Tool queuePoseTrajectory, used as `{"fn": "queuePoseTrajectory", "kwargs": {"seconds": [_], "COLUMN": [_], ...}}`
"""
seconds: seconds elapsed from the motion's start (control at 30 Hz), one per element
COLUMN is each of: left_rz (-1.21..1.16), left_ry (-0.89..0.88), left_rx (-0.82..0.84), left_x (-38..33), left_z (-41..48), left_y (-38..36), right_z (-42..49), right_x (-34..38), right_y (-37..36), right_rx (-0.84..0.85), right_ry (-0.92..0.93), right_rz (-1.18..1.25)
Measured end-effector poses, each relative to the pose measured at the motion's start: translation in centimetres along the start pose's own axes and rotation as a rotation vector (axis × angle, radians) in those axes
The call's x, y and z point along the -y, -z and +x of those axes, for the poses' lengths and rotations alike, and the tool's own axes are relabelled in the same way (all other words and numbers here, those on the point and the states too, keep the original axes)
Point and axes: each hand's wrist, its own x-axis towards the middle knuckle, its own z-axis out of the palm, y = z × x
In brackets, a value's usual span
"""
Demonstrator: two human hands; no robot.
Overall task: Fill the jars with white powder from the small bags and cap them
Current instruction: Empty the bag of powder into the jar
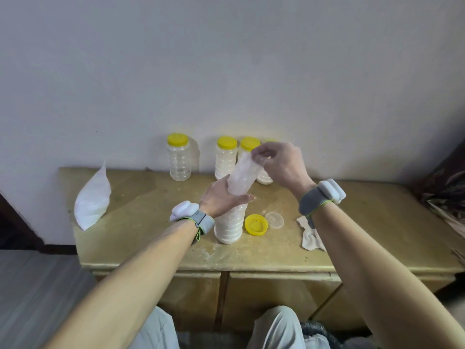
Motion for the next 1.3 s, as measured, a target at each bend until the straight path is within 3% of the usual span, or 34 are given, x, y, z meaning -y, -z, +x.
{"fn": "queuePoseTrajectory", "kwargs": {"seconds": [0.07,0.17,0.27,0.37,0.43,0.53,0.67,0.73,0.83,0.93,1.07,1.17,1.23,1.3], "left_rz": [0.015,0.023,0.046,0.040,0.044,0.058,0.051,0.053,0.018,-0.044,-0.068,-0.035,-0.013,0.013], "left_ry": [0.000,0.020,0.021,0.016,0.013,0.009,-0.007,-0.007,0.005,0.006,-0.023,-0.035,-0.048,-0.055], "left_rx": [0.005,0.010,0.012,0.006,0.005,0.003,-0.001,-0.005,-0.025,-0.047,-0.029,-0.041,-0.066,-0.095], "left_x": [-0.1,0.0,-0.2,-0.3,-0.2,-0.1,0.0,-0.1,0.2,0.5,-0.1,-0.4,-0.7,-1.3], "left_z": [0.0,-0.1,-0.2,-0.3,-0.3,-0.4,-0.5,-0.5,-0.8,-0.5,0.0,0.4,0.7,0.9], "left_y": [0.1,0.1,0.3,0.3,0.3,0.2,0.3,0.3,0.5,0.8,1.3,1.5,1.5,1.6], "right_z": [0.1,0.1,0.3,0.0,-0.2,-0.5,-0.6,-0.9,-2.0,-3.7,-5.9,-7.1,-7.6,-7.9], "right_x": [0.0,0.2,0.1,-0.4,-0.8,-1.1,-1.7,-2.9,-6.2,-9.2,-10.7,-11.3,-11.6,-11.1], "right_y": [0.3,0.4,0.8,0.7,0.6,0.6,0.8,0.6,0.0,-1.4,-3.0,-3.7,-3.8,-3.5], "right_rx": [-0.118,-0.055,-0.186,-0.043,-0.156,-0.076,-0.209,-0.199,-0.259,-0.214,-0.117,0.035,0.120,0.098], "right_ry": [-0.017,-0.017,-0.038,-0.030,-0.039,-0.039,-0.101,-0.184,-0.448,-0.675,-0.814,-0.837,-0.754,-0.640], "right_rz": [0.064,0.039,0.097,0.051,0.097,0.047,0.115,0.119,0.206,0.358,0.518,0.422,0.149,0.009]}}
